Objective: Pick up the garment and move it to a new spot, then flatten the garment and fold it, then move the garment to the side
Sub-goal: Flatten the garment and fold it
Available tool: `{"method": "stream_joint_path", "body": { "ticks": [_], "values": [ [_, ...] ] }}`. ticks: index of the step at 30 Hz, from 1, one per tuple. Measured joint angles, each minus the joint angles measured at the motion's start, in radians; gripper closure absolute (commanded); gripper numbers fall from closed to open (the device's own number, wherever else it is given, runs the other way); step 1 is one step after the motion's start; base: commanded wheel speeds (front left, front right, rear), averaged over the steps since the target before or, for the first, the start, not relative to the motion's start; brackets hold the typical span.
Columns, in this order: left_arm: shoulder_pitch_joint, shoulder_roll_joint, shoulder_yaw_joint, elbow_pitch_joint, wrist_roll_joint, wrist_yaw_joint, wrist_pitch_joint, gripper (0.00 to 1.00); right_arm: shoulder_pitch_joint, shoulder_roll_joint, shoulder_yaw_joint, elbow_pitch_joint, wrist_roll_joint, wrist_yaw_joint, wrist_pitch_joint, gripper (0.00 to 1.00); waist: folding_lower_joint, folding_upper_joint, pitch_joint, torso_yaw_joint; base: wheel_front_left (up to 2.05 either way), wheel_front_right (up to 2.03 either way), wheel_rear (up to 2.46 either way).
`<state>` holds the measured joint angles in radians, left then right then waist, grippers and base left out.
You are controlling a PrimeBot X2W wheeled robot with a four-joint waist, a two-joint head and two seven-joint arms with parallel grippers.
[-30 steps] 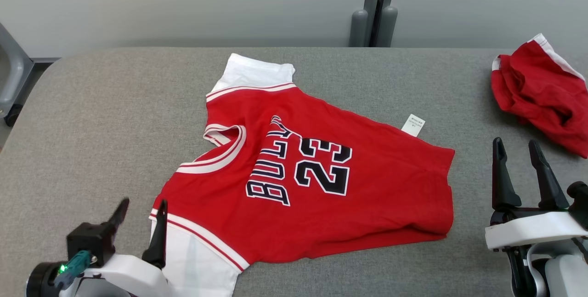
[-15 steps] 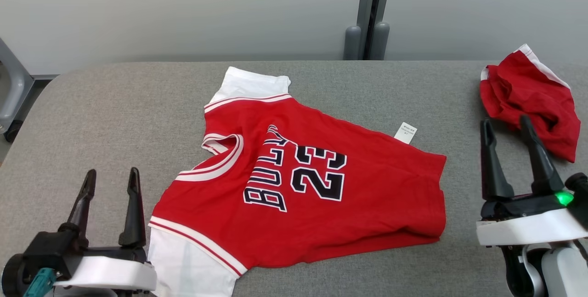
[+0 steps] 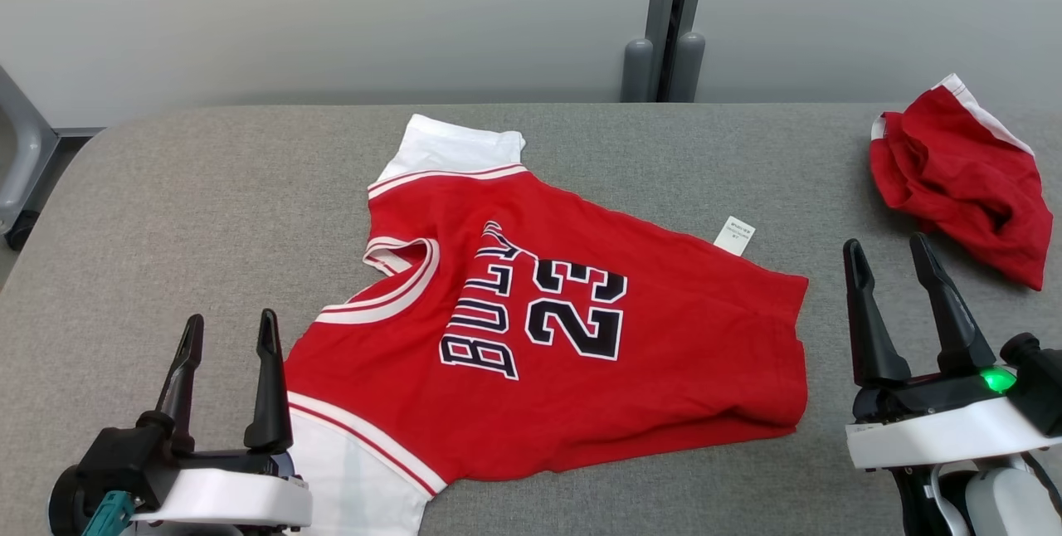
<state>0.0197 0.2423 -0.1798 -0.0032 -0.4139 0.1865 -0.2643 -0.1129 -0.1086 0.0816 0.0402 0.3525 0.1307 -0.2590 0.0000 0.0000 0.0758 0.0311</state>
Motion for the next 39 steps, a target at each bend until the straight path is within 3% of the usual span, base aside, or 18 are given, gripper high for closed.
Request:
{"method": "stream_joint_path", "body": {
  "ticks": [13,33,39],
  "values": [
    [0.001,-0.071,0.078,0.035,0.070,-0.086,0.000,0.00,-0.001,-0.005,-0.007,0.008,-0.009,0.000,0.000,0.00,0.0000,0.0000,-0.007,-0.001,0.00,0.00,0.00],
    [0.006,-0.122,0.132,0.068,0.123,-0.151,0.000,0.00,-0.001,-0.006,-0.010,0.013,-0.010,0.000,0.000,0.00,0.0000,0.0000,-0.015,-0.001,0.00,0.00,0.00],
    [0.018,-0.127,0.128,0.113,0.093,-0.172,0.035,0.00,0.004,-0.047,0.054,0.089,0.035,0.000,0.008,0.00,0.0000,0.0000,-0.017,0.000,0.00,0.00,0.00]
  ]
}}
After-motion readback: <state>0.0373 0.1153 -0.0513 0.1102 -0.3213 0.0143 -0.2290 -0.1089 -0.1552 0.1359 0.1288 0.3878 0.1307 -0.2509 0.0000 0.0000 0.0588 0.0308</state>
